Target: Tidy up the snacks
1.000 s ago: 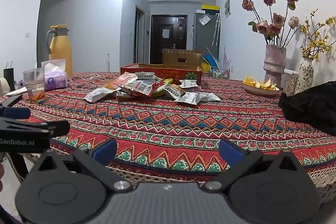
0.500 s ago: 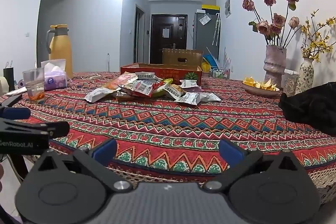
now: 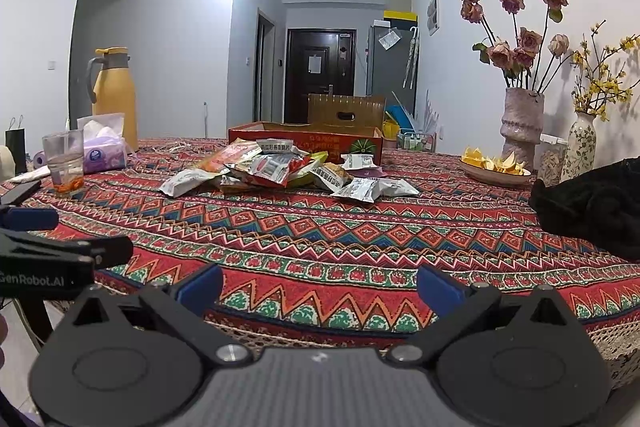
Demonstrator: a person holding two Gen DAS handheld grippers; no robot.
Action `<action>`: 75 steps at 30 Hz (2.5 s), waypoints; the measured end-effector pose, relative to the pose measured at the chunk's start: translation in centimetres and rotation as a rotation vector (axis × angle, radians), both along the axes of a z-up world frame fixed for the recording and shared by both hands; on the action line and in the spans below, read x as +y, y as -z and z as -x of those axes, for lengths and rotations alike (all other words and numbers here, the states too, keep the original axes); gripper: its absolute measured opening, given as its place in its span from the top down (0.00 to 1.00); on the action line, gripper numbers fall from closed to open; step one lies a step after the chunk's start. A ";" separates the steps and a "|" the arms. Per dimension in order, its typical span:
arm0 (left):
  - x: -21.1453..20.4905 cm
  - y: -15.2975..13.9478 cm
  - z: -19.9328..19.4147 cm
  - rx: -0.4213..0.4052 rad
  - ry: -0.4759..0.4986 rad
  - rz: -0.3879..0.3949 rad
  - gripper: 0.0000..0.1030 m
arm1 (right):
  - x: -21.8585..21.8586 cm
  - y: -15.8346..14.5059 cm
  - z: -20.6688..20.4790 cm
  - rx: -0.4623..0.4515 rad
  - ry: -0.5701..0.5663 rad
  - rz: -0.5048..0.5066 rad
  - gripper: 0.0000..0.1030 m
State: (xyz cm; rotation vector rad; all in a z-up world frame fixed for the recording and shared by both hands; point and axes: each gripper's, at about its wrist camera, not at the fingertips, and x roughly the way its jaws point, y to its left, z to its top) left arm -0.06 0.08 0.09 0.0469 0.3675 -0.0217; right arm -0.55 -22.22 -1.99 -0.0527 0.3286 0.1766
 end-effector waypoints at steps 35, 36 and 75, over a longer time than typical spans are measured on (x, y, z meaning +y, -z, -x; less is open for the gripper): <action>0.1 0.2 0.1 -0.006 0.005 -0.005 0.00 | -0.1 0.2 0.0 0.008 0.000 0.001 0.00; 0.1 0.2 0.1 -0.006 0.004 -0.005 0.00 | -0.1 0.2 0.0 0.009 0.000 0.001 0.00; 3.8 -3.1 -11.0 0.047 -0.010 0.009 0.00 | -1.9 -2.8 -11.2 0.084 0.043 -0.055 0.00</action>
